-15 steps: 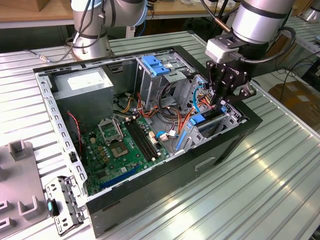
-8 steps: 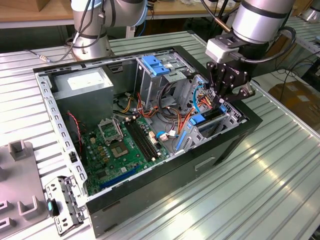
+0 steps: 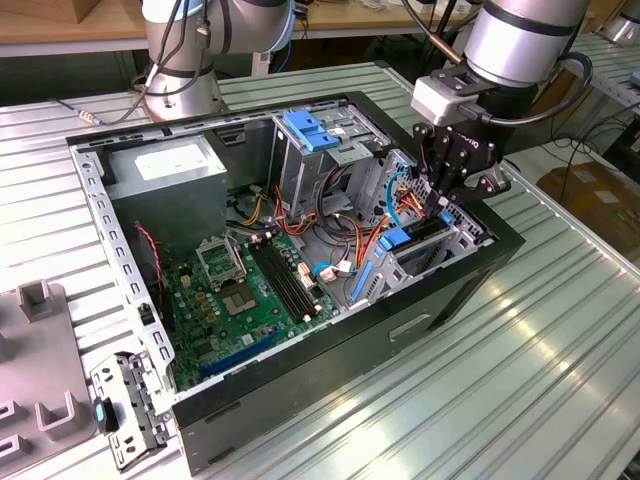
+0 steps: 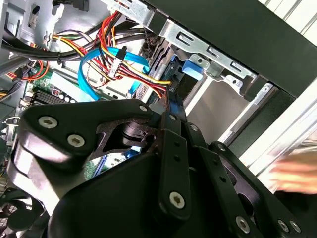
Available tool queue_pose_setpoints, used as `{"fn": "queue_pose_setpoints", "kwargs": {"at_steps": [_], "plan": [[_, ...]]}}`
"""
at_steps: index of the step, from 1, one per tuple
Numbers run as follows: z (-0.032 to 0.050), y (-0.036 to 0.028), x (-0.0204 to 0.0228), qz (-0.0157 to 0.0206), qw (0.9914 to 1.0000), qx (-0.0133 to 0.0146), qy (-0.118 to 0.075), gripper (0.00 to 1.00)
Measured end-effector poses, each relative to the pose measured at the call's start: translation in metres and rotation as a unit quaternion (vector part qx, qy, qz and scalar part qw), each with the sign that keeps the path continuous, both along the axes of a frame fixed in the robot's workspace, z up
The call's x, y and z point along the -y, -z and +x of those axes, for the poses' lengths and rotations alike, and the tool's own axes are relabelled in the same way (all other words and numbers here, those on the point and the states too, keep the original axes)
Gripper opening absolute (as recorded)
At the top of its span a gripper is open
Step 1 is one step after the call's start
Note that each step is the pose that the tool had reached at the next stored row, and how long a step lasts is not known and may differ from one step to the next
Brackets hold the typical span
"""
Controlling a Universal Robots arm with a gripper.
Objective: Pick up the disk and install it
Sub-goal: 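Insert the second disk wire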
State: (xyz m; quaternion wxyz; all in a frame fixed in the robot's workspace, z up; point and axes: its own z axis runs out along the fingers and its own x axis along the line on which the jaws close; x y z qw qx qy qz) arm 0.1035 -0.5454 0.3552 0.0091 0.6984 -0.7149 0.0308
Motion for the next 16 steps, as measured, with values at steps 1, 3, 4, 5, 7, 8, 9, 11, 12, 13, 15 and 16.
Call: {"fn": "queue_pose_setpoints", "kwargs": {"at_steps": [1,3,4,5,7,8,9,11,12,13,15,16], "plan": [[-0.0015,0.0000,0.0000,0.0000,1.00000,0.0000,0.000,0.11],[-0.0066,0.0001,0.0000,0.0001,1.00000,0.0000,0.000,0.11],[-0.0107,0.0001,0.0001,0.0002,1.00000,0.0000,0.000,0.11],[-0.0129,0.0001,0.0002,0.0003,1.00000,0.0000,0.000,0.11],[-0.0144,-0.0078,-0.0022,-0.0001,1.00000,0.0001,0.000,0.11],[-0.0144,-0.0172,-0.0039,0.0000,1.00000,0.0001,0.000,0.11],[-0.0144,-0.0227,-0.0048,-0.0001,1.00000,0.0001,0.000,0.11],[-0.0146,-0.0314,-0.0069,0.0002,1.00000,-0.0002,0.000,0.11],[-0.0152,-0.0315,-0.0070,0.0001,1.00000,-0.0013,0.000,0.11],[-0.0158,-0.0316,-0.0071,0.0000,1.00000,-0.0021,0.000,0.11],[-0.0160,-0.0340,-0.0078,-0.0003,1.00000,-0.0026,0.000,0.11],[-0.0160,-0.0372,-0.0088,-0.0004,1.00000,-0.0026,0.000,0.11]]}}
